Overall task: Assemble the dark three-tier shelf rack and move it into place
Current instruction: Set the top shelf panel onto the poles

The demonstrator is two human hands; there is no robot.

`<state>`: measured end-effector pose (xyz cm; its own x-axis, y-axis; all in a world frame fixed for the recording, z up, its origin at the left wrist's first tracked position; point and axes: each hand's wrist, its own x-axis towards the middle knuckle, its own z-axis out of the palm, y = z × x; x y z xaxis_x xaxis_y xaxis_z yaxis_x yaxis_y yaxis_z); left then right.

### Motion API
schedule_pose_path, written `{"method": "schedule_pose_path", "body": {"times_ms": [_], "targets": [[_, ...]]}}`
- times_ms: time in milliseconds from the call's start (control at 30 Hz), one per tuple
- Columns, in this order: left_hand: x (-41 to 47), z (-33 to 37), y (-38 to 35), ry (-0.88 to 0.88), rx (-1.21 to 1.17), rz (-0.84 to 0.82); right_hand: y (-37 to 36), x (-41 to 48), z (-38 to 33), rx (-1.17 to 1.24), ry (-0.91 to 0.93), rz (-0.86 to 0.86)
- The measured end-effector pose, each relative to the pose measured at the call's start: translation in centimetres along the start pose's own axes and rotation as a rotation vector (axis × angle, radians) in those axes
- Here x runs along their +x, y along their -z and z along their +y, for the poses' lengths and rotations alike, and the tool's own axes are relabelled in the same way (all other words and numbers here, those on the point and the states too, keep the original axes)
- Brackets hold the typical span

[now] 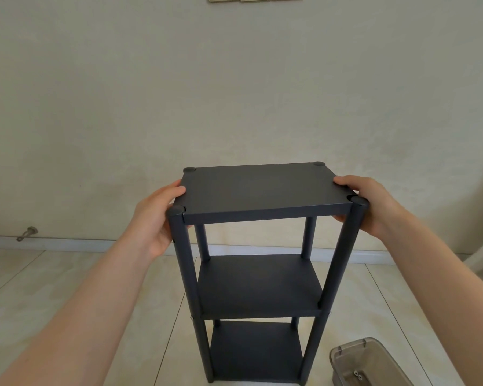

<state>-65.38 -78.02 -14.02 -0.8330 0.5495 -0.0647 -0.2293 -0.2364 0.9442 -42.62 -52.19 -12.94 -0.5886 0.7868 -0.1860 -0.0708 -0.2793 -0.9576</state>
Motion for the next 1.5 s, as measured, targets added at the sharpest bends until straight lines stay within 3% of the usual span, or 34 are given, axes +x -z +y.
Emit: {"method": "schedule_pose_path", "body": {"times_ms": [667,1000,1500], "targets": [[1.7,0.4,-0.7,0.023,0.134,0.126,-0.3,0.6,-0.2,-0.033,-0.003,0.025],[1.8,0.8,-1.0,0.058,0.124,0.119,-0.4,0.8,-0.1,0.014,0.062,0.010],[1.9,0.7,-0.7,0.104,0.200,0.129,-0.2,1.4,0.1,-0.004,-0.018,0.007]]}}
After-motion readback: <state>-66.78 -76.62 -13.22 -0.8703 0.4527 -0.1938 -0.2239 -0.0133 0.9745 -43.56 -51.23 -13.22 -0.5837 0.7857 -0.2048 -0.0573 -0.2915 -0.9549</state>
